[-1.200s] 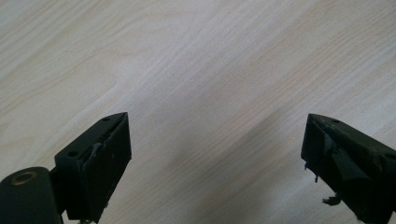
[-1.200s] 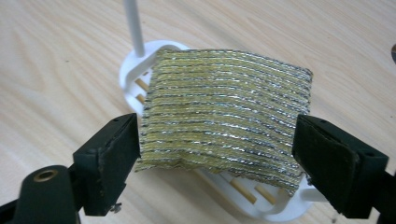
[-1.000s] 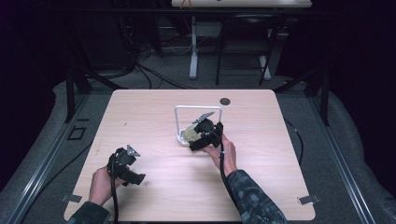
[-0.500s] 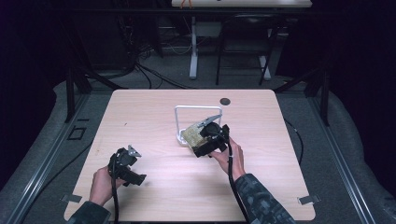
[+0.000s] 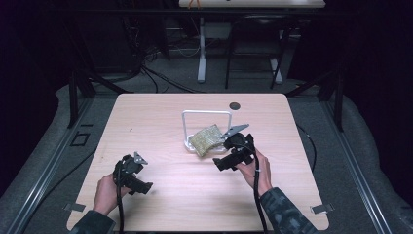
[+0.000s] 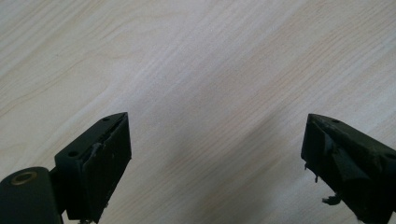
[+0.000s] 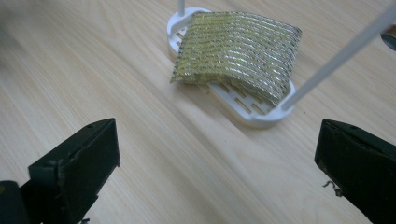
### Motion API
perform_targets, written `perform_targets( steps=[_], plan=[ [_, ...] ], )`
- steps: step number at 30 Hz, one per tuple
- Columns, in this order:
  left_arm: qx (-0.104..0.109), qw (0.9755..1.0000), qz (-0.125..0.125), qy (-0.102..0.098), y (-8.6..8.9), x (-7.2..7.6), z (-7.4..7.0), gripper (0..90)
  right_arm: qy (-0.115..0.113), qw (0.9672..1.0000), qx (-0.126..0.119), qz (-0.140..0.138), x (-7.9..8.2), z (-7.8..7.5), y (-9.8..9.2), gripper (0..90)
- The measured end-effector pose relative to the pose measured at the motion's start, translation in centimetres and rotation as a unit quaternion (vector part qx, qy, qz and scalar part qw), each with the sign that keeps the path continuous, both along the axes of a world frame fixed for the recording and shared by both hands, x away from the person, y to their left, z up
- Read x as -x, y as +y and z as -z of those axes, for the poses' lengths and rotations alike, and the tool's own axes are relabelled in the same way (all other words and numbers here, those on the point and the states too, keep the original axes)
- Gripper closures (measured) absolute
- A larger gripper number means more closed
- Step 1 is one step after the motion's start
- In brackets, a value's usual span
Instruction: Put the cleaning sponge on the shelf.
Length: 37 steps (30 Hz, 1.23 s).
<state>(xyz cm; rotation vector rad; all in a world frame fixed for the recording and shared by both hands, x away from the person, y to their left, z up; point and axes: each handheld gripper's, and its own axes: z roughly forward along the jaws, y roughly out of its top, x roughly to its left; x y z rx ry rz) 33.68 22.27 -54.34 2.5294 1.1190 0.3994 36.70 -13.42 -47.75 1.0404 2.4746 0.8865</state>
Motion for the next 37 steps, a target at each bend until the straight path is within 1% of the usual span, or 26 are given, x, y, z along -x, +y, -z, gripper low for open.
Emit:
perform_targets(
  steps=[6,13,14,15,17,18,19,21,23,24,25,28,29,30,37],
  plan=[
    [0.000,1.0000,0.000,0.000,0.0,0.0,0.0,8.4,0.000,0.9998,0.014,0.011,1.3,0.3,-2.2,0.0],
    [-0.001,1.0000,0.000,0.001,0.0,0.0,0.0,8.3,0.011,0.9991,0.030,0.028,2.8,1.3,-4.5,0.0],
    [-0.001,1.0000,0.000,0.001,0.0,0.0,0.0,8.4,0.011,0.9991,0.030,0.028,2.8,1.3,-4.5,0.0],
    [-0.003,1.0000,0.000,0.000,-0.1,0.0,0.1,8.3,0.019,0.9986,0.035,0.036,3.3,1.8,-5.4,0.0],
    [-0.002,1.0000,0.001,0.001,-0.1,0.0,0.1,8.4,0.022,0.9983,0.038,0.038,3.4,2.0,-5.7,0.0],
    [-0.002,1.0000,0.001,0.001,-0.1,0.1,0.1,8.3,0.031,0.9977,0.042,0.045,3.8,2.5,-6.6,0.0],
    [-0.002,1.0000,0.001,0.001,-0.1,0.1,0.1,8.3,0.031,0.9977,0.042,0.045,3.8,2.5,-6.6,0.0],
    [-0.004,1.0000,0.003,0.002,-0.2,0.0,0.1,8.3,0.040,0.9966,0.050,0.053,4.3,3.2,-7.6,0.0],
    [-0.004,1.0000,0.003,0.002,-0.2,0.0,0.1,8.3,0.044,0.9962,0.052,0.055,4.4,3.4,-7.8,0.0],
    [-0.005,1.0000,0.004,0.002,-0.2,0.0,0.1,8.3,0.050,0.9953,0.056,0.061,4.6,4.0,-8.4,0.0],
    [-0.006,1.0000,0.005,0.001,-0.2,0.0,0.1,8.3,0.052,0.9949,0.059,0.064,4.7,4.1,-8.6,0.0],
    [-0.005,1.0000,0.006,0.002,-0.2,0.0,0.1,8.3,0.061,0.9940,0.055,0.072,4.6,4.8,-9.1,0.0],
    [-0.005,1.0000,0.006,0.002,-0.2,0.0,0.1,8.2,0.061,0.9940,0.055,0.072,4.6,4.8,-9.1,0.0],
    [-0.006,1.0000,0.005,0.002,-0.2,0.0,0.1,8.3,0.067,0.9934,0.058,0.072,4.5,5.0,-9.1,0.0],
    [-0.005,1.0000,0.006,0.002,-0.1,-0.1,0.1,8.2,0.066,0.9932,0.060,0.074,4.3,5.1,-9.2,0.0]
  ],
)
